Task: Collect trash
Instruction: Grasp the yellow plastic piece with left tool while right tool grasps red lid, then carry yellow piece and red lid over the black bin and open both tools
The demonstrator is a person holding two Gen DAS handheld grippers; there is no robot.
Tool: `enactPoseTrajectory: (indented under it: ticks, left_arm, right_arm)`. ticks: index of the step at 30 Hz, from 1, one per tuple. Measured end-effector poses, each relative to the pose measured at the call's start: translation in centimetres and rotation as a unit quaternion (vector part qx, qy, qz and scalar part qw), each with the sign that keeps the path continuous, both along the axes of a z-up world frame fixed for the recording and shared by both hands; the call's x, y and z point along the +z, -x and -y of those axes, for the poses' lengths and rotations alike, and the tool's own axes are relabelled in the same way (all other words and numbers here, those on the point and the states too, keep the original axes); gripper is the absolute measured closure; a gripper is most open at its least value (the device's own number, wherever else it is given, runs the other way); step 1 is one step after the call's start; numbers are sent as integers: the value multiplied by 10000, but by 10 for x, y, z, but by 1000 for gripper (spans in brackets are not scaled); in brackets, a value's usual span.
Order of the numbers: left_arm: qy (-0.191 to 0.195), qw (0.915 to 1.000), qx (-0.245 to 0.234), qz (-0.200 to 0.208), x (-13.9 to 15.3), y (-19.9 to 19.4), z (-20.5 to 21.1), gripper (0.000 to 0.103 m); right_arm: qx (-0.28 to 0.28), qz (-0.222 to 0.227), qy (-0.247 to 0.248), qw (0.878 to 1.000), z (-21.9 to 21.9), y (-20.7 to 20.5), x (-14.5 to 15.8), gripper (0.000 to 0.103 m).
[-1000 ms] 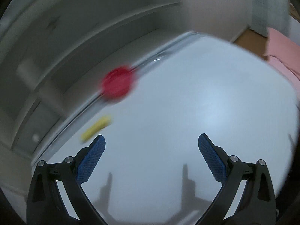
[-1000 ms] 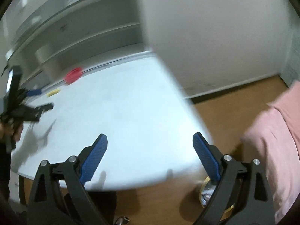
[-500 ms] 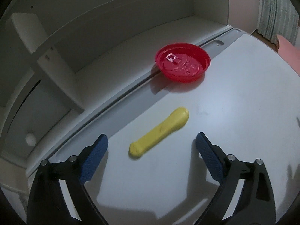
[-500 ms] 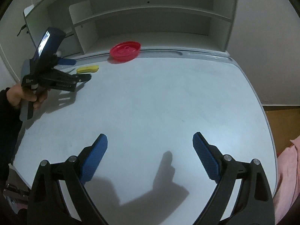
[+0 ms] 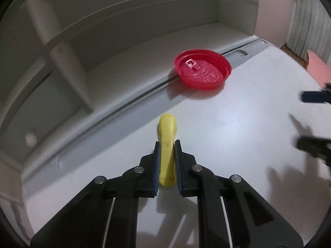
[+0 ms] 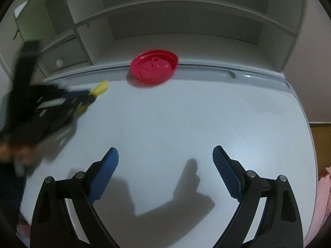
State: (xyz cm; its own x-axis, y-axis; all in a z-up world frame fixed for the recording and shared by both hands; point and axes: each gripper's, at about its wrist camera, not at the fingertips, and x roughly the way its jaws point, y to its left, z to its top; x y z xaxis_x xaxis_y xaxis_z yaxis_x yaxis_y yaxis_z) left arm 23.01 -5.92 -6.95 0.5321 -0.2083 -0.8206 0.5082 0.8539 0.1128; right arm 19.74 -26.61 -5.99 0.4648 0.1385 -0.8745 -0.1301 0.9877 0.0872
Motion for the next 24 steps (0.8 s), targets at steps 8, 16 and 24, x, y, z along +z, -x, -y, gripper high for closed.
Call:
enactPoseTrajectory:
  ticks: [8,16,24]
  left_arm:
    - [520,9963,684,-43,17,56,-59,91]
    - [498,9944,929,118,25,87,-90,91]
    - [437,9949,905,91,27,84,-75,91]
  right_arm:
    - [-136,-192,221,9995,-34,-94,-24,14]
    - [-354,-224,222,9989,-43,-144,-27,14]
    - [-355,89,257,9990,-32,-110,-8,24]
